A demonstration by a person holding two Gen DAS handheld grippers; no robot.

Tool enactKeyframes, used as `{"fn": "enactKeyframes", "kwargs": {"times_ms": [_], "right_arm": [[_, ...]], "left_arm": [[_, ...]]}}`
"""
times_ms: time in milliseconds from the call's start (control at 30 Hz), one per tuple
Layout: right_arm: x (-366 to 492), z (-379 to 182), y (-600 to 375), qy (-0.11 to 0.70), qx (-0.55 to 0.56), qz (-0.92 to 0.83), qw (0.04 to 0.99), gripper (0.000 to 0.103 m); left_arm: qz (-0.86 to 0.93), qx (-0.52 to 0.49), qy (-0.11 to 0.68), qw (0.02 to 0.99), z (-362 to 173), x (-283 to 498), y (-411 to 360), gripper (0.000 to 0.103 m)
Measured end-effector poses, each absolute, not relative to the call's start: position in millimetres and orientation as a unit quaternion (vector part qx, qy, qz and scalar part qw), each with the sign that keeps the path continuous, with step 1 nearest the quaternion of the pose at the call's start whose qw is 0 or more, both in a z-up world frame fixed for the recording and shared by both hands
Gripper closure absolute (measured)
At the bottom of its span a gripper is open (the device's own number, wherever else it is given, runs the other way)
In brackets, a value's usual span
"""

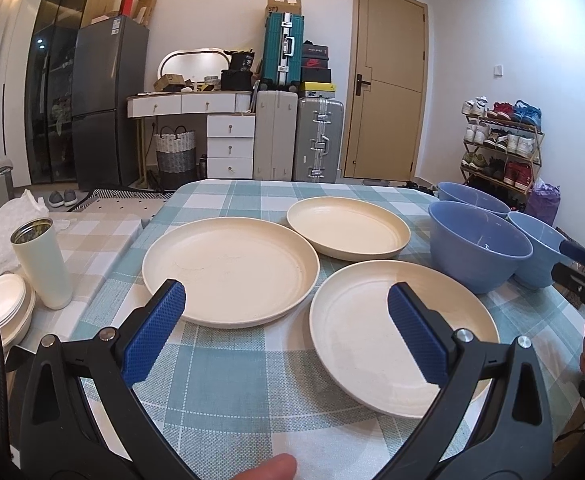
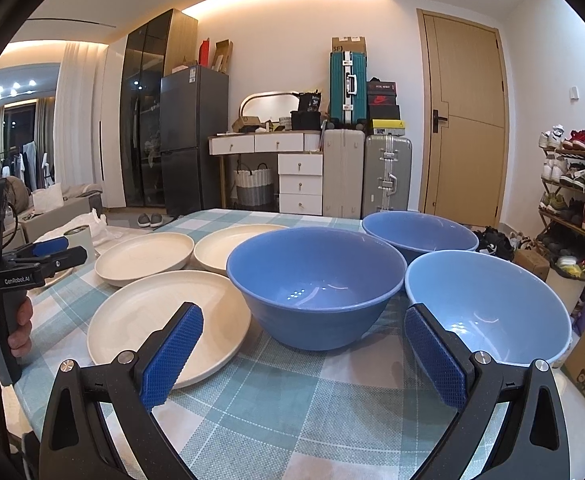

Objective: Organize plates and bowls
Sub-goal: 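Move the left tool toward a cream plate rim while the right tool approaches another plate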

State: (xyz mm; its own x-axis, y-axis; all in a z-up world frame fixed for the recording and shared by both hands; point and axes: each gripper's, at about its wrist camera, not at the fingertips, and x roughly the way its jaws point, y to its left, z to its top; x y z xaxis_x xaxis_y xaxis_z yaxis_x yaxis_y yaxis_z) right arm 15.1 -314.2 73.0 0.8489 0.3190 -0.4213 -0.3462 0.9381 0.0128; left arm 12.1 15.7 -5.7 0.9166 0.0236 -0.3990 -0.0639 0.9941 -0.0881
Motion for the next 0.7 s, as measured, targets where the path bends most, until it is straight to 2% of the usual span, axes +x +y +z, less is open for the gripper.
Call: {"fn": "enactKeyframes", "kwargs": {"times_ms": [700], "right_arm": [[25.1, 110.9, -271.5, 0.25, -0.026, 0.224, 0.942, 0.0]], "left_arm": [[0.051, -0.056, 0.225, 0.971, 31.6, 6.1, 27.1, 0.002]]}}
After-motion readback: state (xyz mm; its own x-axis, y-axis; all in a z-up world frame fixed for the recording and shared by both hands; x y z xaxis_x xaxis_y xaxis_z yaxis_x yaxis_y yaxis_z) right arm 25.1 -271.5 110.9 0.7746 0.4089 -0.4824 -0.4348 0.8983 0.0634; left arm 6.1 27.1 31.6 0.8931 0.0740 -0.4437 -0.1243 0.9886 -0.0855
